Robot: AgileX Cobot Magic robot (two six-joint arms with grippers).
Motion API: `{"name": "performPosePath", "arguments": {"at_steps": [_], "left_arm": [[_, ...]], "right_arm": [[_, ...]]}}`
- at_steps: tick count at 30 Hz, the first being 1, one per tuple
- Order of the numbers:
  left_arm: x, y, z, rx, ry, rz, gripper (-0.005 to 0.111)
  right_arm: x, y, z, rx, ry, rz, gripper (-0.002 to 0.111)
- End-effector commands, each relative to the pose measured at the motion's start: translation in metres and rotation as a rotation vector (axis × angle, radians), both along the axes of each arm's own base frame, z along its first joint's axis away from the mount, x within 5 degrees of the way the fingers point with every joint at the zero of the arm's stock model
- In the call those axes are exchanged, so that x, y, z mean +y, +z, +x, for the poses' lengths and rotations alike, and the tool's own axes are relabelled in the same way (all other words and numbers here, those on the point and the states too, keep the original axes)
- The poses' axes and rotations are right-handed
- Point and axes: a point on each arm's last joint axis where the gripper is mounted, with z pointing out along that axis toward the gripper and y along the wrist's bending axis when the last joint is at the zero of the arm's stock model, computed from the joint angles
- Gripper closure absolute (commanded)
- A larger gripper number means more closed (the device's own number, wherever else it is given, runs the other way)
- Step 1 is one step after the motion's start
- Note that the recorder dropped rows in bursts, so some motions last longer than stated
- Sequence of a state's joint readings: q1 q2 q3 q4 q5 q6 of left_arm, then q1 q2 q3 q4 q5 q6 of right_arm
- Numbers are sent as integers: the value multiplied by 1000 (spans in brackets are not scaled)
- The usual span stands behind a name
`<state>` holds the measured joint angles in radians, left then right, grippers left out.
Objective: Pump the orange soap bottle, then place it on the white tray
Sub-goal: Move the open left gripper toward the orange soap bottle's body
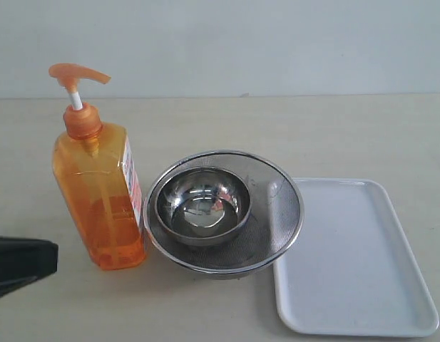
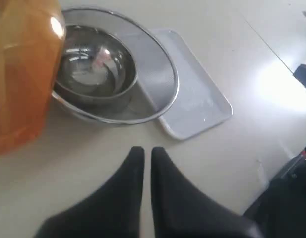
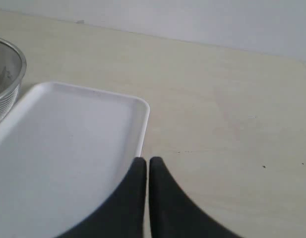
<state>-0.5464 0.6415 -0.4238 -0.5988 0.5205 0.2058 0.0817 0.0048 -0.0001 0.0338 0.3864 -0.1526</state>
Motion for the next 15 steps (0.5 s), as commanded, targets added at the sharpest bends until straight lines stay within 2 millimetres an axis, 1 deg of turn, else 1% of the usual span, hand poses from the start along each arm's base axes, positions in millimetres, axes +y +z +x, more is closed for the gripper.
{"name": "performPosePath", "arguments": {"at_steps": [1,4,8,11,13,15], "left_arm": [[0,-29,7,22,59,26,102],[5,-39,24,-79,196,12,102],[8,-42,43,-197,325,10,102],[6,-48,55,-264,324,90,102],[2,-53,59,-249,292,135,102],[-1,-55,58,-198,268,140,102]], "right_arm": [[0,2,0,-14,-2,-5,108],[0,2,0,-14,-2,-5,108],[0,2,0,-14,-2,-5,108],[0,2,0,-14,-2,-5,108],[0,2,0,-14,-2,-5,108],[0,2,0,-14,-2,-5,108]]}}
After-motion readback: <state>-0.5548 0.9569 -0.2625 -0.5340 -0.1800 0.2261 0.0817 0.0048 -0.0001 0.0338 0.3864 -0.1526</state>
